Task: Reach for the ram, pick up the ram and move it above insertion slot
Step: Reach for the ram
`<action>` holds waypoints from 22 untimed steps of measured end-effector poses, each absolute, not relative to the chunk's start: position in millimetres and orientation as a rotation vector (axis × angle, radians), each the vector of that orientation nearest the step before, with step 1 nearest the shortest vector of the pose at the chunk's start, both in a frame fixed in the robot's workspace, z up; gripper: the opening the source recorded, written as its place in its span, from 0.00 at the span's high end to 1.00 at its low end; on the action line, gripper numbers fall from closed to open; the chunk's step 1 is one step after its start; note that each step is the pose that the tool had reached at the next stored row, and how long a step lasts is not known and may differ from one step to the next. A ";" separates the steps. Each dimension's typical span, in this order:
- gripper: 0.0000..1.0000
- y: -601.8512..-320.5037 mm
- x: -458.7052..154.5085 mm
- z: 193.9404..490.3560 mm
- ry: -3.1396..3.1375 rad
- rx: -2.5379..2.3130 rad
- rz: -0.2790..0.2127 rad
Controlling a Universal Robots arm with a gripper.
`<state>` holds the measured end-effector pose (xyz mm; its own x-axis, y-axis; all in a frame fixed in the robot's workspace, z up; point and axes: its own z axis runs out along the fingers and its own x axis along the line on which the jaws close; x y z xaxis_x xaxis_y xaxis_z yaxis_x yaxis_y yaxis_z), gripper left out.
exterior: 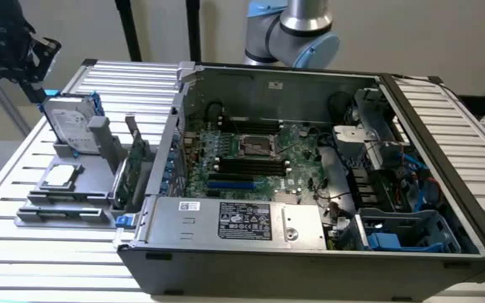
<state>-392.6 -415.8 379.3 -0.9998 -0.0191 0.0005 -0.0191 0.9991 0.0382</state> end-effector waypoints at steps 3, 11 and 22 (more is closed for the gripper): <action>0.89 -415.8 -392.6 379.3 -3.140 0.030 -0.060; 0.89 -415.8 -392.6 379.3 -3.140 0.030 -0.060; 0.89 -437.5 -383.3 375.2 -3.139 0.030 -0.060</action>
